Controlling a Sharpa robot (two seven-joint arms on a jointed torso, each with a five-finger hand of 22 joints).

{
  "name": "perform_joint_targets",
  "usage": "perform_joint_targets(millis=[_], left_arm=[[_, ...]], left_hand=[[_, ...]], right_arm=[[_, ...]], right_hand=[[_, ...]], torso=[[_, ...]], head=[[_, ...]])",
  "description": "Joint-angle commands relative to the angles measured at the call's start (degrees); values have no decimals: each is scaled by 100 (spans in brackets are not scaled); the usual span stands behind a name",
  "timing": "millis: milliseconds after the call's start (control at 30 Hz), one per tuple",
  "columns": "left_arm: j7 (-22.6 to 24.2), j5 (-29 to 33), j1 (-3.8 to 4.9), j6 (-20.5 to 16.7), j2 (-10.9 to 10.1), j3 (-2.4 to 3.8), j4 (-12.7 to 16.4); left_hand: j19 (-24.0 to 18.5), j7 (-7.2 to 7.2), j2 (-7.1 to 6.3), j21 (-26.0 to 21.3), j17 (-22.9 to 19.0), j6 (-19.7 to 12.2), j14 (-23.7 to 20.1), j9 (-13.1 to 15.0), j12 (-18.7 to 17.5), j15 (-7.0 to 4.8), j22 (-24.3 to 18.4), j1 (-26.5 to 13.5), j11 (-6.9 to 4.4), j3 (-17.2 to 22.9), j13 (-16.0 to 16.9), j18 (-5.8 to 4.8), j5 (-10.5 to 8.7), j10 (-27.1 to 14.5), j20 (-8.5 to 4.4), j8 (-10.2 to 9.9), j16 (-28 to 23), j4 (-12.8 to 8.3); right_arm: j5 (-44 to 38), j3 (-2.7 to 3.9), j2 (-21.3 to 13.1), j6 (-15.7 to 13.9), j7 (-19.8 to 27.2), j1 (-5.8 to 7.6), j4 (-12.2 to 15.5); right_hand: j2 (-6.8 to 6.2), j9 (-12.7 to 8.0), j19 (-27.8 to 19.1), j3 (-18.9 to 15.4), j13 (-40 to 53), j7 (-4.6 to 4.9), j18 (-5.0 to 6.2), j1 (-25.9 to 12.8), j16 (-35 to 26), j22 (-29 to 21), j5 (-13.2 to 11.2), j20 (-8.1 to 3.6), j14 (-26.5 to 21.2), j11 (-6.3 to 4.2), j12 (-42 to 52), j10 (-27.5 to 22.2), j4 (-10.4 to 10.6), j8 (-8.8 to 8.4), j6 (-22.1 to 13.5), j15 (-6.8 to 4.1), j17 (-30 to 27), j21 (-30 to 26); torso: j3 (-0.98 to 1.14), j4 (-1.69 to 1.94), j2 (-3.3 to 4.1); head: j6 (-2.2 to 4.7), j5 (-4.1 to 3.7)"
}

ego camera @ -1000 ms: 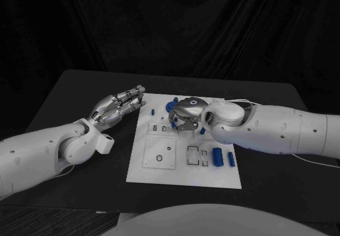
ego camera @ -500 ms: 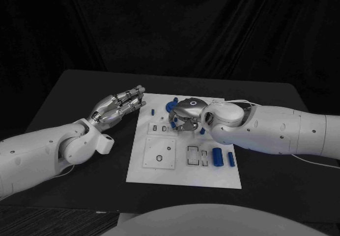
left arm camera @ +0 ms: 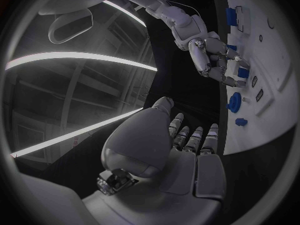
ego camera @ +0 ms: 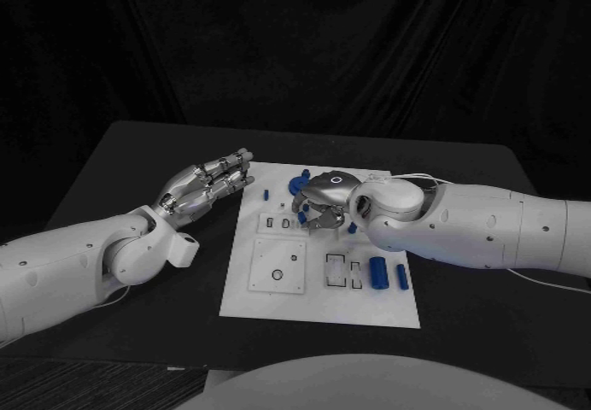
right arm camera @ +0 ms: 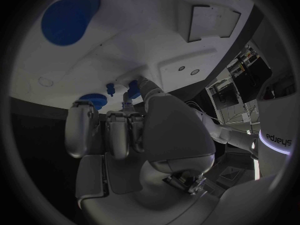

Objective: Assemble the parts on the task board

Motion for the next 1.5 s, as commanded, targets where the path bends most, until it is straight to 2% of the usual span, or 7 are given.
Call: perform_joint_targets(millis=[33,700,933,1067,1133,1200,1500], left_arm=[[64,4,-10,71,12,5,6],[514,5,23,-468,-78,9,139],[454,-195,491,-1304,-27,12,212],[323,-991,697,-2267,85,12,168],[64,-1524,752,-2656,136,13,160],[-395,-2160,784,-2838,193,13,143],[-3639,-4775,896,-1901,600,15,131]], left_hand=[[6,24,20,6,5,-27,-11,-1,9,30,-6,-22,22,39,-1,-82,12,-18,-10,5,5,5],[109,53,-329,81,19,112,48,12,29,-58,24,-57,58,72,19,-43,17,76,0,24,21,-157],[799,87,-478,549,254,196,1040,21,260,-32,214,-237,328,158,273,-101,-628,1155,9,34,346,54],[4269,52,-929,2799,1703,2113,5042,316,2807,-331,1225,-1243,433,-557,2064,2,-952,4865,-318,497,2896,608],[4906,120,-750,4055,3563,2541,4906,425,6131,-788,2017,-1672,55,-877,5031,-13,-1043,4825,-656,540,5684,131],[6764,138,-765,6903,8256,3106,8317,661,8882,-879,5486,-1479,-62,-951,8766,-418,-1242,8631,-889,731,8758,583],[8739,-102,-396,8789,8964,3741,8854,1203,8980,-1171,8886,-2377,-323,-1552,8969,-975,-2492,8868,-1037,984,8961,610]], right_arm=[[-41,2,0,68,-99,-17,-5],[220,2,-976,-1691,765,688,731],[878,2,-1568,-2197,1151,1106,1079],[1222,1,-1661,-2168,1159,1150,1033],[1357,1,-1693,-2113,1158,1128,1012],[1435,1,-1734,-2096,1169,1083,1005],[1569,0,-1958,-2069,1197,835,965]], right_hand=[[0,-57,4,-2,1509,-13,43,-64,-29,1085,-77,36,585,26,14,600,-51,-80,-87,38,1433,-21],[-717,-621,76,-439,1509,-130,5,-1139,35,1145,-1096,-37,606,-70,14,600,941,-311,-73,-33,1508,98],[-544,-570,179,-336,1509,-51,-51,-1444,35,1218,-1086,-7,606,-10,14,600,929,-98,406,11,1508,347],[-362,-452,390,-184,1509,2,-153,-1236,35,1352,-1044,42,606,55,14,600,919,105,811,73,1508,811],[-335,-431,395,-172,1509,14,-155,-1223,35,1354,-1028,56,606,69,14,600,918,122,852,85,1508,824],[-297,-412,394,-157,1509,20,-154,-1211,35,1354,-1010,66,606,78,14,600,912,133,880,96,1508,825],[-178,-352,400,-113,1509,27,-157,-1147,35,1358,-882,92,606,108,14,600,903,167,959,120,1508,848]], torso=[[-1,-1,-1],[1,-3,-5],[14,-7,-6],[41,-37,-20],[52,-50,-28],[85,-73,-42],[206,-246,-158]], head=[[-1,6],[-1,89],[-1,108],[-1,146],[-1,151],[-1,160],[-1,229]])
